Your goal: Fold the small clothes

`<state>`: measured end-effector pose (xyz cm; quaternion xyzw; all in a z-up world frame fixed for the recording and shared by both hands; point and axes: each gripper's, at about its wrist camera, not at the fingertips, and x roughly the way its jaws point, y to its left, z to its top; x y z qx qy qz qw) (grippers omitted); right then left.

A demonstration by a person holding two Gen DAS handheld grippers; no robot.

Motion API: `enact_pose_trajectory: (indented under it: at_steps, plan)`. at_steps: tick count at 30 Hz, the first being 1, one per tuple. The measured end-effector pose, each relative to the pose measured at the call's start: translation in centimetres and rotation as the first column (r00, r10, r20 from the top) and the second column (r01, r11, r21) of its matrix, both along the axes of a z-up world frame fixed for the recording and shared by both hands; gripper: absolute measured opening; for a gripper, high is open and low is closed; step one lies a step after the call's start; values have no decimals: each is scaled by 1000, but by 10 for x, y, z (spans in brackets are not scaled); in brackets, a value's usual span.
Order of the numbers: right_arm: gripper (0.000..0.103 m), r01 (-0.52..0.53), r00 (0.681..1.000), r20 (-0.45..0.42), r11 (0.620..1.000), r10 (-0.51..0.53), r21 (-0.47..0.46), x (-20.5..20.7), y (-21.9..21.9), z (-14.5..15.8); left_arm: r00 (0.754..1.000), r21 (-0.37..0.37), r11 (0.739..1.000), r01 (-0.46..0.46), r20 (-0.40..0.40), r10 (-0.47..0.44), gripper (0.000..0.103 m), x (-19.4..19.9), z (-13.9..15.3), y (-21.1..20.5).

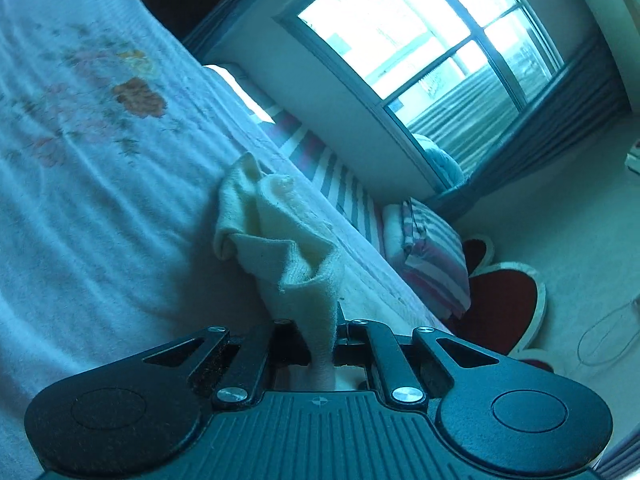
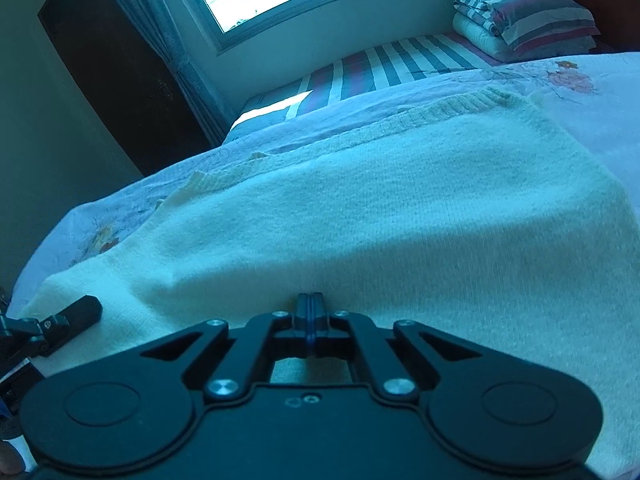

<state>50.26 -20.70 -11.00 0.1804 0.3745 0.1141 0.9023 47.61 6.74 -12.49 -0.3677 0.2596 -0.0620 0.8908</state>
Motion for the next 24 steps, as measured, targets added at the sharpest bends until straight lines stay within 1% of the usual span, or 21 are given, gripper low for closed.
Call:
enact_pose_trajectory:
  at_steps: [1, 2, 4, 6, 9, 10, 12, 13, 15, 16, 18, 19, 20, 21, 22, 24]
  plan:
    - [7, 23, 999, 27, 999, -24, 37, -6, -10, 4, 1000, 38, 999, 21, 13, -21, 6, 3, 8, -9]
    - [10, 44, 998, 48, 998, -46, 51, -11, -19, 7, 999, 76, 996, 45, 20, -46, 6, 6, 15, -19]
    - [10, 62, 995, 73, 996, -67, 68, -21, -39, 13, 995, 135, 987, 86, 33, -91, 6, 10, 29, -39]
    - [10, 80, 990, 110, 994, -87, 70, -35, -65, 21, 989, 195, 972, 131, 48, -143, 6, 13, 43, -62]
    - [10, 125, 982, 133, 989, -136, 84, -51, -106, 30, 971, 254, 943, 213, 52, -233, 6, 18, 60, -102]
    - [10, 139, 979, 136, 986, -150, 88, -55, -119, 31, 962, 278, 929, 246, 46, -268, 6, 20, 65, -119]
    - [10, 185, 971, 135, 977, -199, 106, -65, -152, 33, 948, 299, 908, 294, 31, -318, 6, 21, 68, -147]
    - [11, 205, 967, 130, 972, -219, 115, -70, -166, 33, 938, 312, 893, 325, 18, -347, 6, 21, 68, -162]
    - [12, 237, 961, 115, 963, -251, 128, -78, -189, 30, 919, 319, 870, 375, -5, -394, 6, 22, 63, -187]
    - [13, 253, 959, 101, 959, -267, 131, -82, -202, 27, 905, 311, 855, 414, -38, -424, 6, 23, 58, -201]
    - [18, 266, 958, 76, 954, -278, 141, -89, -218, 21, 863, 288, 814, 504, -130, -488, 7, 22, 45, -228]
    - [22, 269, 957, 67, 951, -281, 150, -92, -223, 18, 846, 289, 796, 532, -155, -509, 12, 17, 44, -240]
    - [24, 267, 958, 63, 950, -280, 160, -93, -227, 16, 833, 291, 781, 552, -151, -532, 35, 10, 46, -245]
    - [25, 262, 959, 62, 950, -276, 168, -95, -230, 15, 820, 279, 773, 569, -118, -561, 48, -1, 50, -245]
    - [26, 257, 960, 62, 950, -272, 176, -96, -231, 15, 819, 252, 784, 567, -78, -568, 59, -10, 56, -239]
    - [27, 223, 967, 73, 952, -243, 210, -97, -230, 17, 832, 207, 809, 550, -59, -551, 59, -17, 63, -216]
